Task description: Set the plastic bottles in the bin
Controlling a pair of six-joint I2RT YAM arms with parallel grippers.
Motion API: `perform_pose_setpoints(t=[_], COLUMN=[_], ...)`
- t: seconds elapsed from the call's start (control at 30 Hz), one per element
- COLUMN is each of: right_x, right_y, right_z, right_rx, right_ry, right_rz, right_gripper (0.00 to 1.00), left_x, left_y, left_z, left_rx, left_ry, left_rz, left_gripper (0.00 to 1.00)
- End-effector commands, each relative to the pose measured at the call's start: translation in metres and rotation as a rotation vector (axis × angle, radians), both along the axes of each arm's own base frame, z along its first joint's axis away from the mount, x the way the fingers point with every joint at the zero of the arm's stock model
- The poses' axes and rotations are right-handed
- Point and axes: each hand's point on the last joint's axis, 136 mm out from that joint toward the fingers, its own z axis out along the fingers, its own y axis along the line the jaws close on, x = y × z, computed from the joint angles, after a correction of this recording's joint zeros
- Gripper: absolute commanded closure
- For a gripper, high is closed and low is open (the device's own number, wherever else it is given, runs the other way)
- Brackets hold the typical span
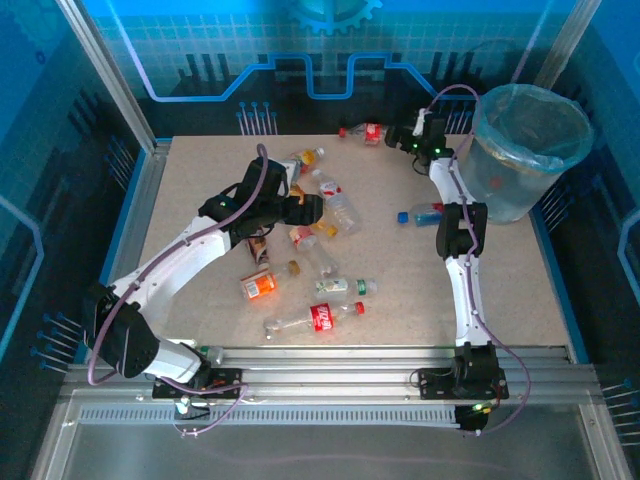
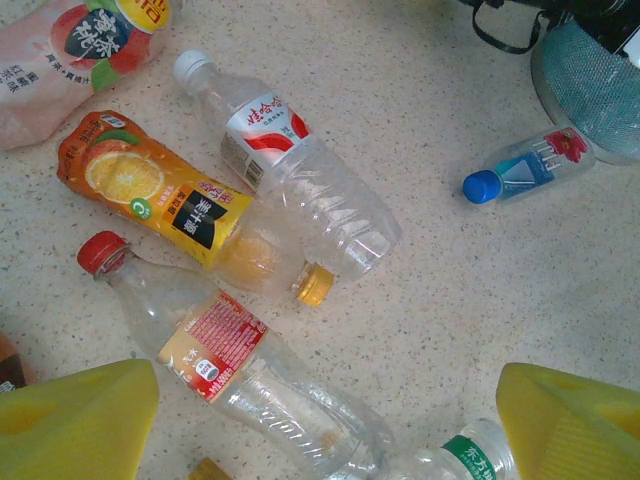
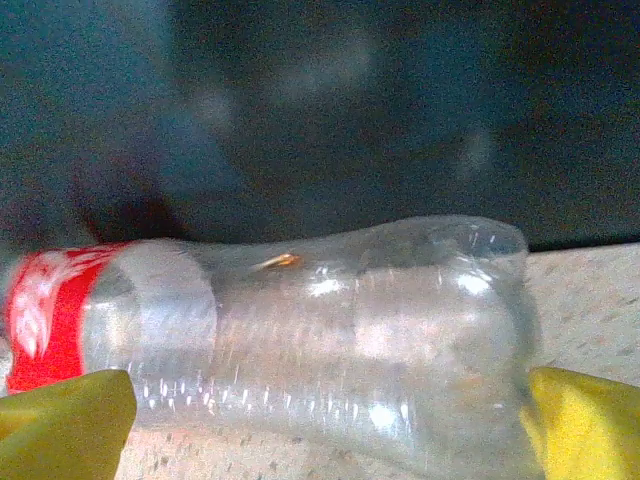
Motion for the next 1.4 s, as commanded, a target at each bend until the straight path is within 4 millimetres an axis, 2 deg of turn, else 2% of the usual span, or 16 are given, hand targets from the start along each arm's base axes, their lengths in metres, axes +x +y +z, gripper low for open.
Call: perform_pose_setpoints(t=[0.0,0.3,0.6,0.67,0.7,0.73,0.8,0.87,1.03,1.13,1.37], right_x=[-0.006,-0.035,-0.091,-0.105,-0.111,-0.119,-0.125,-0.122,-0.081,-0.065,-0.051], right_y=[0.024,0.071,0.112,0.123,0.128,0.132,0.137,0.139,0.127,0.13,0.132], right_z=[0.036,0.058,0.11,0.119,0.115,0.132,0.132,0.128,0.094,0.077,0.044], right_rx=[0.023,0.057,0.048,0.047,0.049,0.037,-0.004,-0.079,-0.323,-0.366,-0.451], right_ry=[-0.083,-0.102,-0.239,-0.253,-0.242,-0.264,-0.257,-0.246,-0.084,-0.032,-0.034], right_rz=[0.137,0.348,0.504,0.547,0.572,0.589,0.592,0.579,0.432,0.425,0.394], right_gripper=[0.01,0.07,0.12,0.13,0.14,0.14,0.14,0.13,0.03,0.02,0.0], left_x=[-0.001,-0.004,-0.005,-0.007,-0.007,-0.007,-0.009,-0.01,-0.011,-0.013,-0.02], left_y=[-0.002,0.002,0.004,0.005,0.006,0.006,0.008,0.01,0.011,0.012,0.016], left_z=[0.004,0.001,0.0,-0.002,-0.002,-0.002,-0.002,0.0,0.003,0.005,0.01], left_rx=[-0.027,-0.016,-0.012,-0.01,-0.01,-0.009,-0.008,-0.006,-0.01,-0.018,-0.015], left_ry=[0.003,-0.008,-0.027,-0.025,-0.028,-0.03,-0.034,-0.046,-0.058,-0.058,-0.061], left_rz=[-0.007,-0.009,-0.011,-0.011,-0.009,-0.008,-0.005,0.0,0.0,0.004,0.004], left_gripper=[0.11,0.11,0.11,0.11,0.11,0.11,0.11,0.11,0.11,0.11,0.11])
